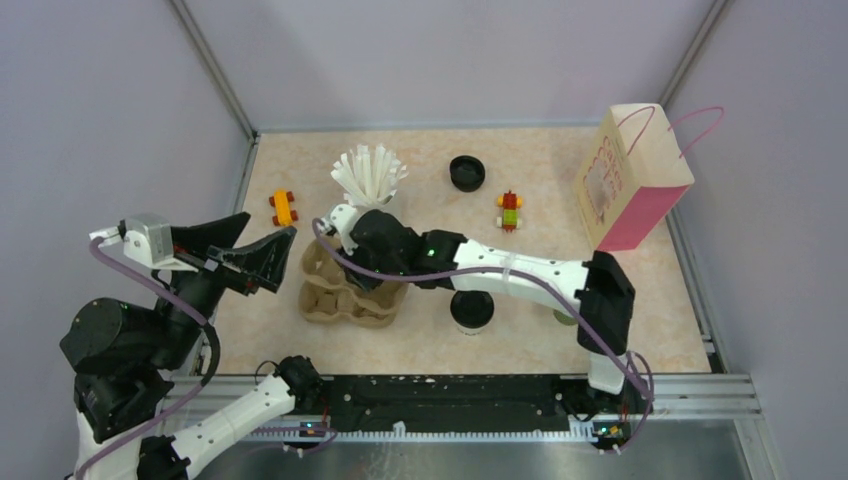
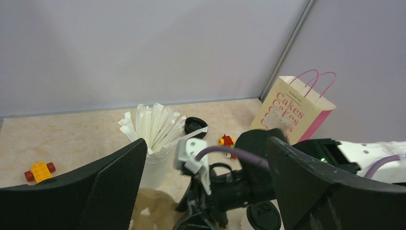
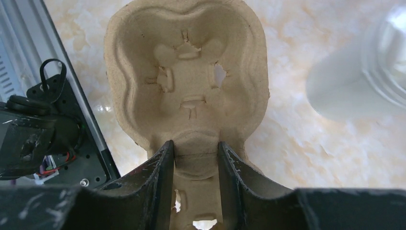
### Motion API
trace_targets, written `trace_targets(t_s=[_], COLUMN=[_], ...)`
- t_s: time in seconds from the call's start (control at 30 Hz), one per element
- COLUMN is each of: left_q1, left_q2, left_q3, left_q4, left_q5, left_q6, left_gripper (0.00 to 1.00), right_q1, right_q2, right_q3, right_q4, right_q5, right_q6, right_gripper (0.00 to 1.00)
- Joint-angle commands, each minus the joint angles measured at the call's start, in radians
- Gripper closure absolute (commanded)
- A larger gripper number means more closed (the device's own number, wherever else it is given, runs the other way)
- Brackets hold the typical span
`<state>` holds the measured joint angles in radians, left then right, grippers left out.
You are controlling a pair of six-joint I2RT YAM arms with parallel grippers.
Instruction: Pack the takeout coffee
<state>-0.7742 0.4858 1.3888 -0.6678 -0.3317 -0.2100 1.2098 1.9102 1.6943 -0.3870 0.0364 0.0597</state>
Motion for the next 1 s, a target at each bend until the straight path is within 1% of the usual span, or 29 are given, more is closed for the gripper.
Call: trace_targets(t_s=[0.0,0.13,0.23,0.43,0.5,0.67,0.83,0.97], left_q1=[-0.002,-0.002,-0.002,-0.002,-0.002,-0.003,-0.002,-0.002], left_q2=[-0.013,-0.014,-0.013,-0.008,-0.003,0.071,0.177,0.194], left_q3=[-0.024,-0.051,-0.084,-0.210,-0.272,-0.408,-0.497,-0.548], left_q4=[0.011,0.011,0.014,0.040,0.063,0.110,0.121,0.167], left_q5=[-0.015,-0.027,-0.041,-0.022,0.009,0.091,0.133,0.148], left_q6=[0.015,0.025,0.035,0.030,0.029,0.071,0.105,0.125], left_gripper=[0.01,0.01,0.01,0.01,0.01,0.01,0.01,0.01], right_q1=[-0.047,-0.074,-0.102,-0.231,-0.286,-0.472,-0.636,-0.758], right_q2=[-0.162,-0.272,-0.351,-0.524,-0.553,-0.581,-0.540,-0.497], right_q3=[-0.054,-0.113,-0.137,-0.165,-0.140,-0.028,0.155,0.276], right_q4=[-0.060,-0.145,-0.255,-0.363,-0.399,-0.446,-0.431,-0.403], right_q5=[0.084,0.125,0.215,0.319,0.363,0.391,0.452,0.472], right_q6=[0.120,0.153,0.171,0.176,0.154,0.074,-0.026,-0.106], right_gripper=[0.69,0.72,0.71,0.71,0.71,0.70,0.69,0.69])
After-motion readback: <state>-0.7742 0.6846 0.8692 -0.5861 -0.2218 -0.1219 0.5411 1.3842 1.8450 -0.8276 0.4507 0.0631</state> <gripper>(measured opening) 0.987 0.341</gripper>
